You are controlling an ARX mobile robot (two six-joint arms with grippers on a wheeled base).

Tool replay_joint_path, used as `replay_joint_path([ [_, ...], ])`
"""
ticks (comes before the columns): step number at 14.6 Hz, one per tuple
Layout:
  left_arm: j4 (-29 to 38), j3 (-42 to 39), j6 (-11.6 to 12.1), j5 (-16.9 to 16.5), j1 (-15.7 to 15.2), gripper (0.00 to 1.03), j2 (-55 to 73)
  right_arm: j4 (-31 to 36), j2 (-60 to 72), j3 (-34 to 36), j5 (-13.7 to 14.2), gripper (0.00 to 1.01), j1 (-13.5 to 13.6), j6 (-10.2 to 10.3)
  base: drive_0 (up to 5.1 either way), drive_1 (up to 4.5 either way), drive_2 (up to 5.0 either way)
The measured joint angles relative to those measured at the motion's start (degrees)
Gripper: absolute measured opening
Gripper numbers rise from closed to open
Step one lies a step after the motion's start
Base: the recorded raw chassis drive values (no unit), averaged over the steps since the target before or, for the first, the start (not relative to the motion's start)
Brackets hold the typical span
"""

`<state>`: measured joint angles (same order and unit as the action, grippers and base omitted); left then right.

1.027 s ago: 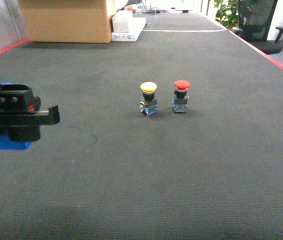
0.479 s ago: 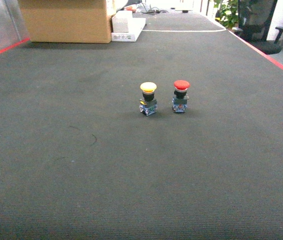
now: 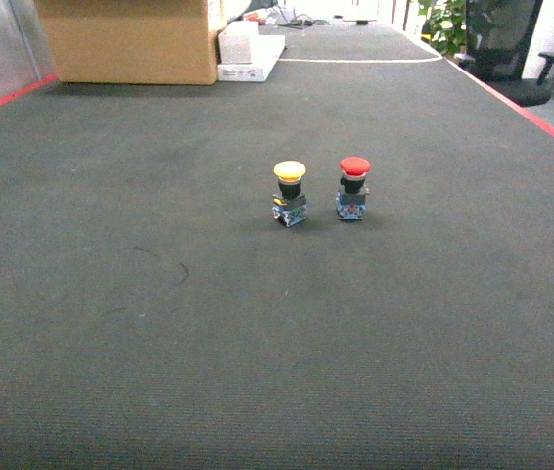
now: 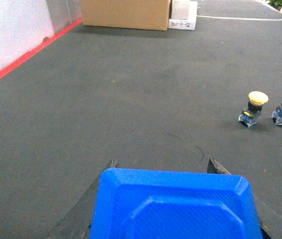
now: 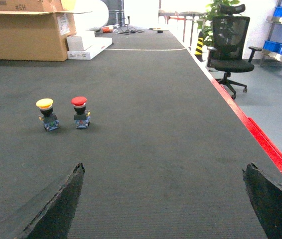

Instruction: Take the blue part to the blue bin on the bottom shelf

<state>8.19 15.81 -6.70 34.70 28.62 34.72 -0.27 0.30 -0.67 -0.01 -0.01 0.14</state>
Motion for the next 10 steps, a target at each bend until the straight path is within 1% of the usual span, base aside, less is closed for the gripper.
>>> replay_joint_path([
  [2,0.1,0.0,0.0,0.0,0.0,0.44,0.0,0.0,0.0,0.0,0.0,0.98,0.0,0.0,0.0,0.0,0.0],
  [6,0.2,-0.1,0.0,0.0,0.0,0.44,-0.3,0.3,0.0,0.0,0.0,0.98,0.0,0.0,0.0,-3.87,3.9],
  [10,0.0,-0.1,-0.4,0.1,-0.1,0.44,-0.2,0.0,0.0,0.0,0.0,0.98,0.0,0.0,-0.6,-0.58,-0.6],
])
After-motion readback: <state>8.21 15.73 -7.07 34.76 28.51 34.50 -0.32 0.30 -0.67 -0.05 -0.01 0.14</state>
